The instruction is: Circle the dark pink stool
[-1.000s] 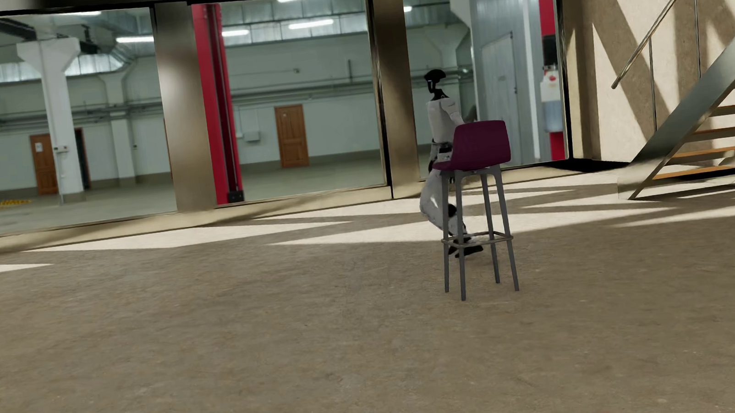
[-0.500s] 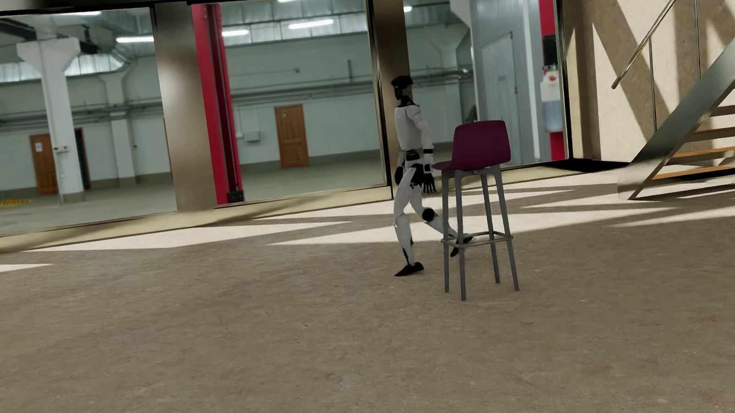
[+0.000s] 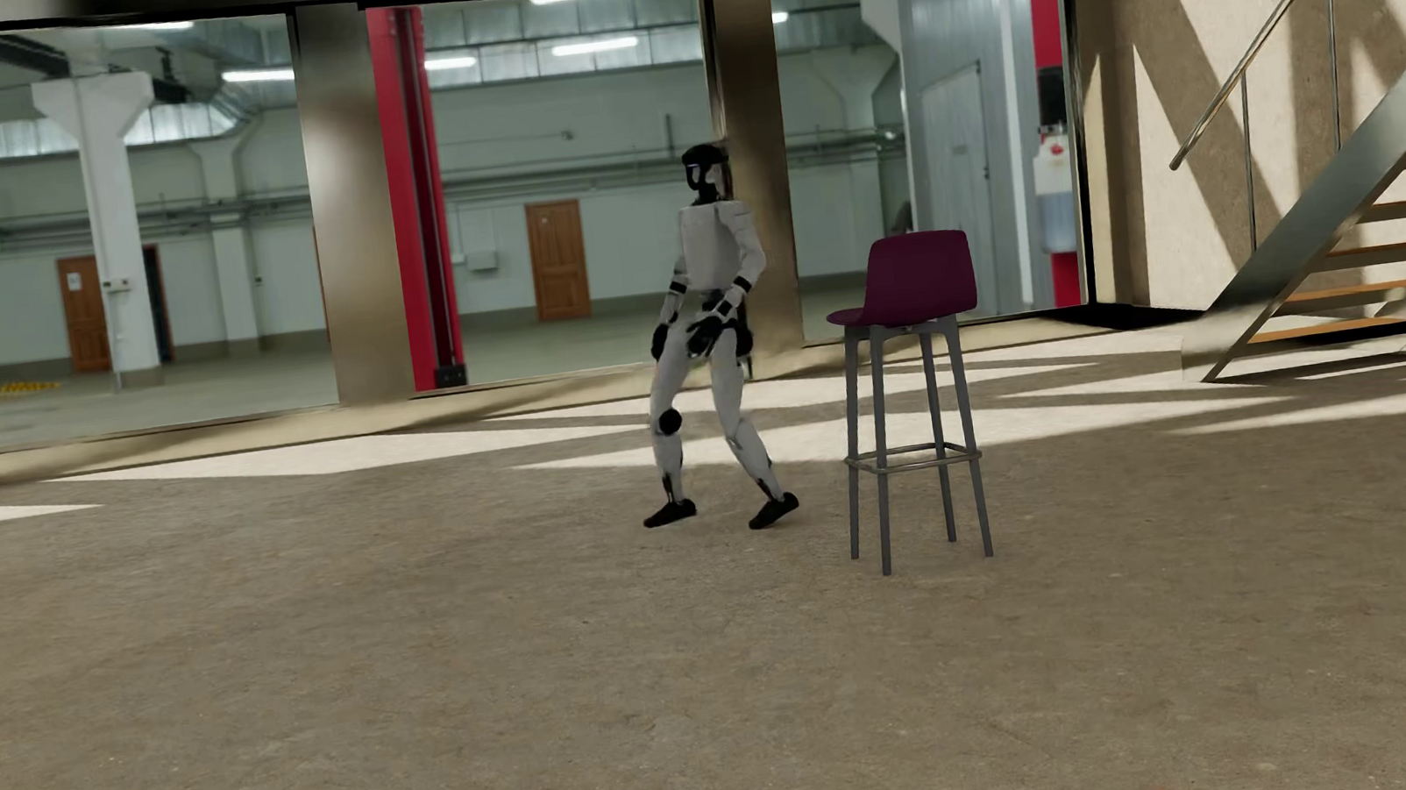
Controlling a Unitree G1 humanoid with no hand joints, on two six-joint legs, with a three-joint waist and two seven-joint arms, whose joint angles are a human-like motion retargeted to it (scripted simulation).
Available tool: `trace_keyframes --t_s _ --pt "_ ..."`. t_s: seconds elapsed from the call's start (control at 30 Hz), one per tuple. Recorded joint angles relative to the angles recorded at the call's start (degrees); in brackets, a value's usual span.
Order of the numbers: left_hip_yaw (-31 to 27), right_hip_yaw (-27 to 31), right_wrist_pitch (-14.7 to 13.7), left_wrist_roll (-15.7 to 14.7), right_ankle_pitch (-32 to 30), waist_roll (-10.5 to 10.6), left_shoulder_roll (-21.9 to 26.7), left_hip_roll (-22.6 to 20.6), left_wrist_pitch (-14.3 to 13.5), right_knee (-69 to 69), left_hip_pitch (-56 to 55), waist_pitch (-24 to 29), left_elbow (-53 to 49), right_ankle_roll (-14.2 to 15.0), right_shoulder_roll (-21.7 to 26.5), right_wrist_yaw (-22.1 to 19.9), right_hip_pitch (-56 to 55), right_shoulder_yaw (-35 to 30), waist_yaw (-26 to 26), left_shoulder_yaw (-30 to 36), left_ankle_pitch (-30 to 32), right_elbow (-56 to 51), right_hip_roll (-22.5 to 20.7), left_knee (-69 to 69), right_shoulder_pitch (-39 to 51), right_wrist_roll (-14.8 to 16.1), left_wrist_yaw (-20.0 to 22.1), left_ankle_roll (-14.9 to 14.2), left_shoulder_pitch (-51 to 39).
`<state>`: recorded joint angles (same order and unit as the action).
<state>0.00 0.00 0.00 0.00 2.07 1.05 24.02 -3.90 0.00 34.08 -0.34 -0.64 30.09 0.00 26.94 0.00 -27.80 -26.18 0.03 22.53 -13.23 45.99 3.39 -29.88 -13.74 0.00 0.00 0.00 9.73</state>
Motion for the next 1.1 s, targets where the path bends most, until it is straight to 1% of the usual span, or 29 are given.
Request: trace_keyframes --t_s 0.07,0.1,0.13,0.17,0.2,0.23,0.27,0.3,0.33,0.37,0.43,0.47,0.5,0.53,0.57,0.6,0.63,0.67,0.73,0.83,0.9,0.93,0.97,1.0,1.03,1.07,1.1 --pt "0.0 0.0 0.0 0.0 6.92 0.42 -0.5 1.29 0.0 -6.41 2.24 -0.3 7.68 0.0 -0.88 0.0 1.78 -0.03 -1.86 1.61 -1.3 -0.05 -0.34 -0.45 -1.34 0.0 0.0 0.0 1.06" --pt "0.0 0.0 0.0 0.0 8.39 0.53 -0.79 2.0 0.0 -7.32 3.09 -0.56 12.45 0.0 -1.6 0.0 2.63 -0.08 -2.59 2.16 -1.73 0.15 -0.6 -0.91 -2.23 0.0 0.0 0.0 1.76" --pt "0.0 0.0 0.0 0.0 8.11 0.47 -0.99 2.69 0.0 -6.7 3.74 -0.99 17.31 0.0 -2.45 0.0 3.22 -0.45 -2.96 2.48 -1.65 0.62 -1.07 -1.41 -3.14 0.0 0.0 0.0 2.66" --pt "0.0 0.0 0.0 0.0 6.24 0.35 -1.07 3.35 0.0 -4.72 4.08 -1.57 21.94 0.0 -3.42 0.0 3.22 -1.27 -2.82 2.61 -0.58 1.51 -1.74 -1.99 -3.96 0.0 0.0 0.0 3.71" --pt "0.0 0.0 0.0 0.0 4.0 0.38 -1.14 3.99 0.0 -2.21 4.01 -2.12 26.1 0.0 -4.45 0.0 2.72 -2.54 -2.02 2.39 1.96 2.92 -2.49 -2.96 -4.56 0.0 0.0 0.0 4.88" --pt "0.0 0.0 0.0 0.0 2.77 0.62 -1.22 4.64 0.0 -0.36 3.32 -2.56 29.41 0.0 -5.41 0.0 2.54 -4.34 -0.65 1.75 6.48 4.61 -3.17 -4.83 -4.88 0.0 0.0 0.0 6.21" --pt "0.0 0.0 0.0 0.0 2.85 0.92 -1.21 5.3 0.0 0.09 1.39 -2.94 31.61 0.0 -6.16 0.0 3.32 -6.53 0.73 1.17 13.09 6.05 -3.71 -8.3 -5.02 0.0 0.0 0.0 7.6" --pt "0.0 0.0 0.0 0.0 3.54 1.3 -1.06 6.09 0.0 -0.81 -2.38 -3.31 32.66 0.0 -6.58 0.0 4.98 -8.45 1.63 1.19 19.99 6.74 -4.13 -14.2 -5.21 0.0 0.0 0.0 8.77" --pt "0.0 0.0 0.0 0.0 4.29 1.81 -0.8 6.97 0.0 -2.37 -7.61 -3.51 32.59 0.0 -6.58 0.0 7.07 -9.48 2.33 1.67 23.42 6.33 -4.47 -22.7 -5.63 0.0 0.0 0.0 9.56" --pt "0.0 0.0 0.0 0.0 5.0 2.33 -0.51 7.74 0.0 -3.77 -13.19 -3.39 31.56 0.0 -6.15 0.0 9.19 -9.71 3.27 2.17 21.13 4.98 -4.73 -32.82 -6.22 0.0 0.0 0.0 9.9" --pt "0.0 0.0 0.0 0.0 6.39 2.56 -0.27 8.55 0.0 -5.13 -22.33 -2.31 28.03 0.0 -4.47 0.0 13.04 -9.58 6.34 2.35 7.35 2.52 -4.8 -51.96 -6.78 0.0 0.0 0.0 9.6" --pt "0.0 0.0 0.0 0.0 7.22 2.16 -0.46 8.69 0.0 -5.67 -25.82 -1.7 26.28 0.0 -3.53 0.0 14.97 -9.77 8.14 1.87 2.65 2.63 -4.44 -60.98 -6.36 0.0 0.0 0.0 9.17" --pt "0.0 0.0 0.0 0.0 8.28 1.56 -0.83 8.62 0.0 -6.22 -28.86 -1.25 24.72 0.0 -2.65 0.0 16.94 -10.02 9.75 1.02 0.76 3.6 -3.87 -55.7 -5.58 0.0 0.0 0.0 8.71" --pt "0.0 0.0 0.0 0.0 9.44 0.94 -1.24 8.46 0.0 -6.61 -31.4 -0.93 23.25 0.0 -1.84 0.0 18.85 -10.09 11.05 0.07 0.18 5.07 -3.36 -52.7 -4.65 0.0 0.0 0.0 8.29" --pt "0.0 0.0 0.0 0.0 10.51 0.36 -1.62 8.39 0.0 -6.74 -33.52 -0.72 21.75 0.0 -1.03 0.0 20.47 -9.76 12.09 -0.65 -0.16 6.51 -3.06 -51.99 -3.78 0.0 0.0 0.0 7.91" --pt "0.0 0.0 0.0 0.0 11.41 -0.25 -1.96 8.44 0.0 -6.67 -35.34 -0.6 20.32 0.0 -0.19 0.0 21.73 -8.89 12.86 -1.07 -0.4 7.56 -2.83 -53.47 -3.1 0.0 0.0 0.0 7.53" --pt "0.0 0.0 0.0 0.0 12.27 -0.92 -2.24 8.59 0.0 -6.58 -36.76 -0.57 19.06 0.0 0.65 0.0 22.82 -7.64 13.4 -1.26 -0.31 8.12 -2.64 -58.51 -2.61 0.0 0.0 0.0 7.2" --pt "0.0 0.0 0.0 0.0 13.25 -1.53 -2.43 8.82 0.0 -6.56 -37.67 -0.51 18.15 0.0 1.47 0.0 24.03 -6.38 13.68 -1.23 0.28 8.27 -2.57 -57.83 -2.17 0.0 0.0 0.0 6.89" --pt "0.0 0.0 0.0 0.0 15.89 -2.62 -2.48 9.24 0.0 -6.74 -37.42 -0.12 17.69 0.0 2.79 0.0 27.12 -4.22 13.89 -0.89 3.03 8.13 -2.63 -42.39 -1.12 0.0 0.0 0.0 6.31" --pt "0.0 0.0 0.0 0.0 20.57 -3.45 -1.96 9.7 0.0 -6.69 -34.92 -0.36 18.96 0.0 3.59 0.0 30.79 -2.02 13.47 -0.29 9.07 7.88 -3.92 -15.69 1.04 0.0 0.0 0.0 5.6" --pt "0.0 0.0 0.0 0.0 22.31 -3.85 -1.42 9.91 0.0 -6.49 -32.73 -1.1 21.18 0.0 3.29 0.0 32.2 -0.99 13.72 0.22 9.93 7.16 -4.59 -2.0 2.25 0.0 0.0 0.0 5.2" --pt "0.0 0.0 0.0 0.0 22.48 -4.08 -1.22 10.11 0.0 -6.29 -31.83 -1.62 22.86 0.0 2.92 0.0 32.67 -0.58 13.99 0.51 9.53 6.47 -4.66 1.75 2.62 0.0 0.0 0.0 5.08" --pt "0.0 0.0 0.0 0.0 22.01 -4.46 -1.01 10.28 0.0 -6.06 -31.15 -1.98 24.83 0.0 2.34 0.0 33.4 -0.15 14.2 0.91 10.19 5.51 -4.38 2.4 2.77 0.0 0.0 0.0 5.05" --pt "0.0 0.0 0.0 0.0 20.32 -5.07 -0.75 10.05 0.0 -5.8 -30.53 -2.06 26.91 0.0 1.44 0.0 34.46 0.38 14.08 1.65 12.31 4.34 -3.75 1.3 2.65 0.0 0.0 0.0 5.03" --pt "0.0 0.0 0.0 0.0 16.46 -5.97 -0.46 9.16 0.0 -5.36 -29.9 -1.96 28.96 0.0 0.19 0.0 35.44 1.03 13.52 2.66 14.26 3.07 -2.92 -0.14 2.19 0.0 0.0 0.0 4.94" --pt "0.0 0.0 0.0 0.0 9.6 -7.02 -0.13 7.84 0.0 -4.24 -29.18 -1.93 30.65 0.0 -1.34 0.0 35.77 1.52 12.7 3.52 14.74 1.91 -2.07 -1.43 1.38 0.0 0.0 0.0 4.74" --pt "0.0 0.0 0.0 0.0 0.16 -7.81 0.21 6.66 0.0 -1.77 -27.93 -2.11 31.57 0.0 -2.8 0.0 35.12 1.39 11.94 3.83 14.01 0.86 -1.23 -2.07 0.35 0.0 0.0 0.0 4.52"
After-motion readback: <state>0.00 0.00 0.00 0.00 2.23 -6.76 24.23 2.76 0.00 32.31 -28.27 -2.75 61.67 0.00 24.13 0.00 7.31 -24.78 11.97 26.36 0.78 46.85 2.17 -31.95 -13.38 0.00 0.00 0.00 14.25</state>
